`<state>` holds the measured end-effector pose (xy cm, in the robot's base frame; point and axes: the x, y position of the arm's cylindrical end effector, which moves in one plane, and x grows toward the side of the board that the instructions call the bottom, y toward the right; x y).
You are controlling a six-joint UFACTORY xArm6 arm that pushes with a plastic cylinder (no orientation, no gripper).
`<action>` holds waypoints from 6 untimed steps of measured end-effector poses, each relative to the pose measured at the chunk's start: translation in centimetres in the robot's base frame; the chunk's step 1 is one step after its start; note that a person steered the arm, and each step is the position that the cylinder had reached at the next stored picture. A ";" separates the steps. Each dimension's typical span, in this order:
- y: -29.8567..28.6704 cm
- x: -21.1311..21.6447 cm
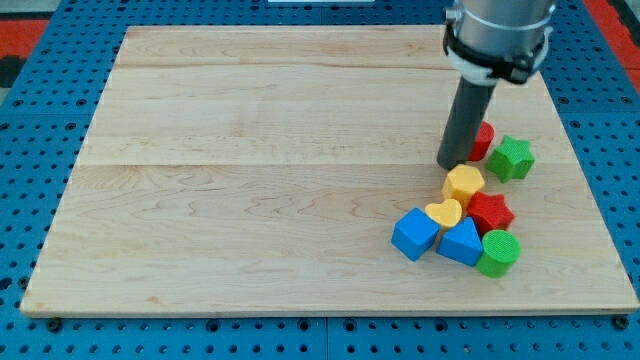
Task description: Touch the top right of green star
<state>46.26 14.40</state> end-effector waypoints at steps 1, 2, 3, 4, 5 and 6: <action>-0.9 0.7; -0.6 -4.6; -1.5 -10.5; 5.7 -13.6; 9.5 -8.5; 9.5 -4.2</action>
